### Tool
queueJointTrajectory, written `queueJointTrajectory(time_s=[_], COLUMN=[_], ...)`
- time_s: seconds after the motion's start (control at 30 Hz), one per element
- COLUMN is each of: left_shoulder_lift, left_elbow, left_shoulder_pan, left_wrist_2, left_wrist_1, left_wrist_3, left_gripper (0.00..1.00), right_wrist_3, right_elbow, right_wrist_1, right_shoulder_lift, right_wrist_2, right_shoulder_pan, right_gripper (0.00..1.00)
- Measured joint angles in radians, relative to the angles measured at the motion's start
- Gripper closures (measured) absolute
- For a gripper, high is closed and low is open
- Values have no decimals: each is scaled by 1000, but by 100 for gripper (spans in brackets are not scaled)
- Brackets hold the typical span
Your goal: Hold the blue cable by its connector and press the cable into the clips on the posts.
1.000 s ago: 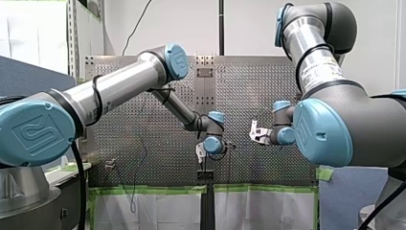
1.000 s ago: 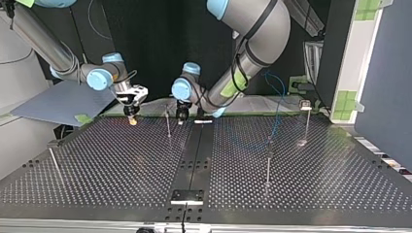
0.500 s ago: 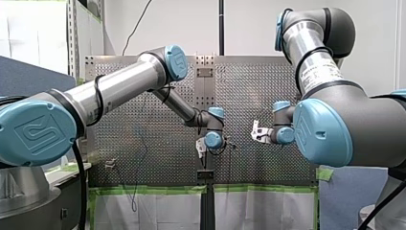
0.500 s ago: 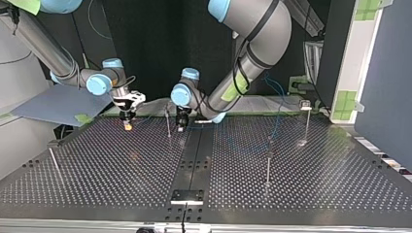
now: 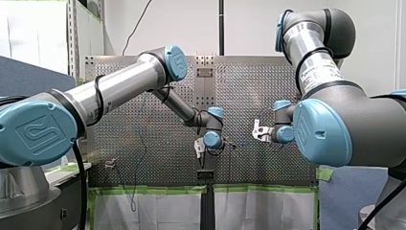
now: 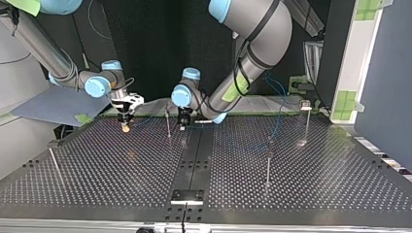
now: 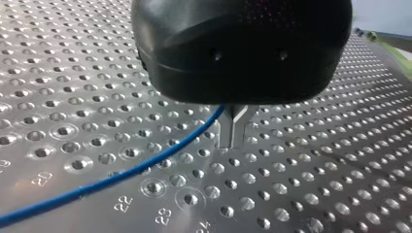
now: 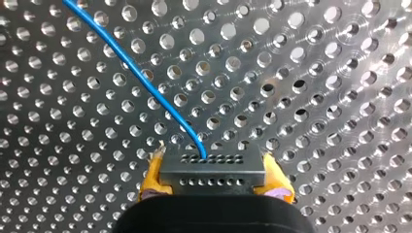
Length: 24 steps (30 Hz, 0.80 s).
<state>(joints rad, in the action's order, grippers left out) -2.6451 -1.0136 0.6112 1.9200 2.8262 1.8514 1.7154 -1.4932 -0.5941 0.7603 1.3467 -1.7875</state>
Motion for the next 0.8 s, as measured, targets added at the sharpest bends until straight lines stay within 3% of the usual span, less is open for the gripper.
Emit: queueJointTrajectory(time_s=[0.07, 0.1, 0.13, 0.17, 0.2, 0.23, 0.33, 0.37, 0.8], left_shoulder_lift=[0, 0, 0, 0, 0, 0, 0, 1, 4], left_elbow=[0, 0, 0, 0, 0, 0, 0, 0, 0], left_shoulder_pan=[0, 1, 1, 1, 2, 2, 5, 6, 26], left_wrist_2=[13, 19, 25, 30, 35, 43, 66, 73, 138], left_wrist_1=[9, 11, 14, 16, 17, 18, 22, 24, 122], left_wrist_3=[-9, -13, -19, -24, -28, -34, -48, -51, -119], left_gripper=[72, 72, 54, 43, 43, 27, 20, 0, 0], right_wrist_3=[0, 0, 0, 0, 0, -1, -1, -2, -3], right_elbow=[0, 0, 0, 0, 0, 0, 0, 0, 6], right_wrist_1=[2, 4, 5, 6, 7, 9, 12, 13, 25], right_shoulder_lift=[0, 0, 0, 0, 0, 0, 0, 0, 0], right_wrist_2=[-4, -6, -8, -9, -10, -11, -12, -12, -25], right_shoulder_pan=[0, -1, -1, -1, -1, -2, -2, -2, -4], right_gripper=[100, 100, 100, 100, 100, 100, 100, 100, 100])
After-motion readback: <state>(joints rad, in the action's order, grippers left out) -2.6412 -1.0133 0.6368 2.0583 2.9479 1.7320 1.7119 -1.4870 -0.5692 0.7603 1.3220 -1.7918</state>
